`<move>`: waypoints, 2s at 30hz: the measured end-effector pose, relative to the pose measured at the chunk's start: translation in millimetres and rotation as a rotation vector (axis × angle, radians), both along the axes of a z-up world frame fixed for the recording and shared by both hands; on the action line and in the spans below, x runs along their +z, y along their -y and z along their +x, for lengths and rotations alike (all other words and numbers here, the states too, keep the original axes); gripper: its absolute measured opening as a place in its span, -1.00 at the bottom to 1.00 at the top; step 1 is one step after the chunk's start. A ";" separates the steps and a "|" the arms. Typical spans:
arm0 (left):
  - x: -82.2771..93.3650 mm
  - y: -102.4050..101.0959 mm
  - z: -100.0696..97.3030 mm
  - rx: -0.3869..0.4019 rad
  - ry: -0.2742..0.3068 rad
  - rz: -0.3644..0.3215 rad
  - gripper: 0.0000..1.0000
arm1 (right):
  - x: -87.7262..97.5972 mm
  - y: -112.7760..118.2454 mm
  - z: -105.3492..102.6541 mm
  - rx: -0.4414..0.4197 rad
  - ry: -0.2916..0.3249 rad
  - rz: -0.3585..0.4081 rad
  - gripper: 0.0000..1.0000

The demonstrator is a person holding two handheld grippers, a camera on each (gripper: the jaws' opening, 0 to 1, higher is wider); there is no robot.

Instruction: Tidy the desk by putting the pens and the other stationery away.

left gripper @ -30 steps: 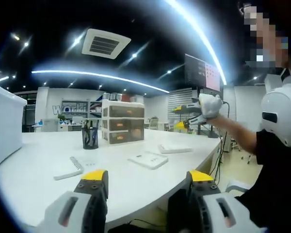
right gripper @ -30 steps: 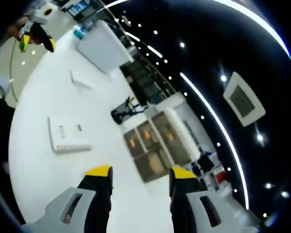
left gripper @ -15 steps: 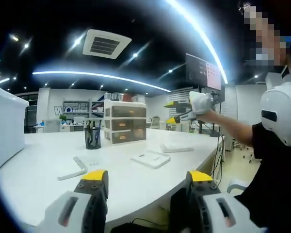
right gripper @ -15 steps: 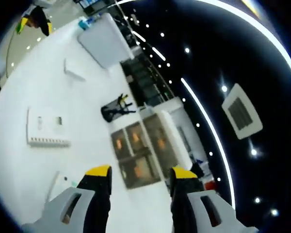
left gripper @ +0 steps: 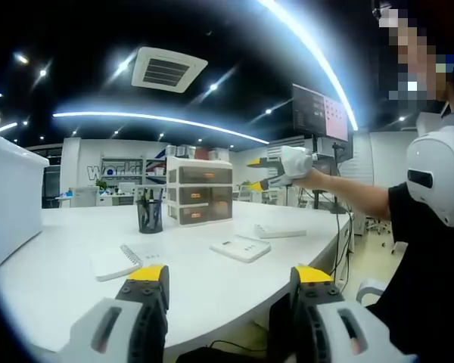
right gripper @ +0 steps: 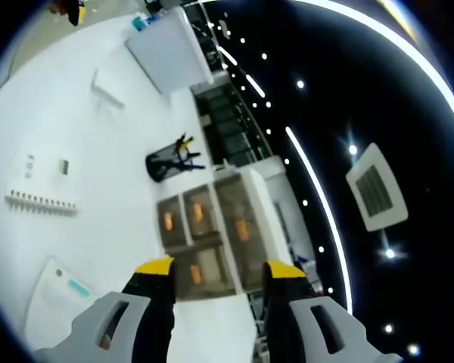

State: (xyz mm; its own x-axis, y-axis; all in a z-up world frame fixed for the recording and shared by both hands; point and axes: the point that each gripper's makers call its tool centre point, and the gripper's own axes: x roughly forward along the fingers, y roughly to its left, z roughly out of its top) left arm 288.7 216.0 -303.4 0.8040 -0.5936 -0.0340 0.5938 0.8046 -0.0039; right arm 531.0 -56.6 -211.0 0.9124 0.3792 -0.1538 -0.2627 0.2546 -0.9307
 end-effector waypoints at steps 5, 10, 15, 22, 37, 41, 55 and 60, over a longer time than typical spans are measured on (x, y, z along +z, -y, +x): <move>0.1 -2.3 0.0 0.003 0.000 -0.005 0.28 | 1.9 -3.0 15.8 0.000 0.016 -0.025 -0.22; 0.0 -4.8 -0.1 0.006 -0.001 -0.007 0.28 | 2.1 -6.5 36.3 -0.011 0.033 -0.081 -0.29; 0.9 -5.6 -0.9 0.008 0.001 -0.006 0.28 | 7.5 -12.5 53.1 -0.003 0.048 -0.104 -0.41; 4.0 -4.8 -3.0 0.004 0.008 -0.004 0.27 | 11.8 -15.5 75.1 -0.019 0.057 -0.104 -0.47; 2.3 -0.3 -1.8 -0.006 0.001 0.008 0.26 | 1.3 -21.0 120.9 -0.023 0.106 -0.211 -0.57; 1.3 1.4 -1.1 -0.011 -0.003 0.010 0.25 | -0.5 -22.8 129.5 -0.026 0.108 -0.214 -0.59; -2.0 5.1 0.6 -0.024 -0.016 0.000 0.23 | 0.8 -21.0 141.9 -0.028 0.144 -0.229 -0.71; -4.1 8.8 1.1 -0.035 -0.024 -0.006 0.22 | 1.4 -21.6 142.4 -0.026 0.177 -0.265 -0.77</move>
State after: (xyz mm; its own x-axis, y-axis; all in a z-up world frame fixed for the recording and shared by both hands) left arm 289.8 207.2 -307.5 0.7815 -0.6220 -0.0492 0.6217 0.7829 -0.0231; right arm 673.4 -35.0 -209.6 0.9426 0.3237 -0.0819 -0.0870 0.0012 -0.9962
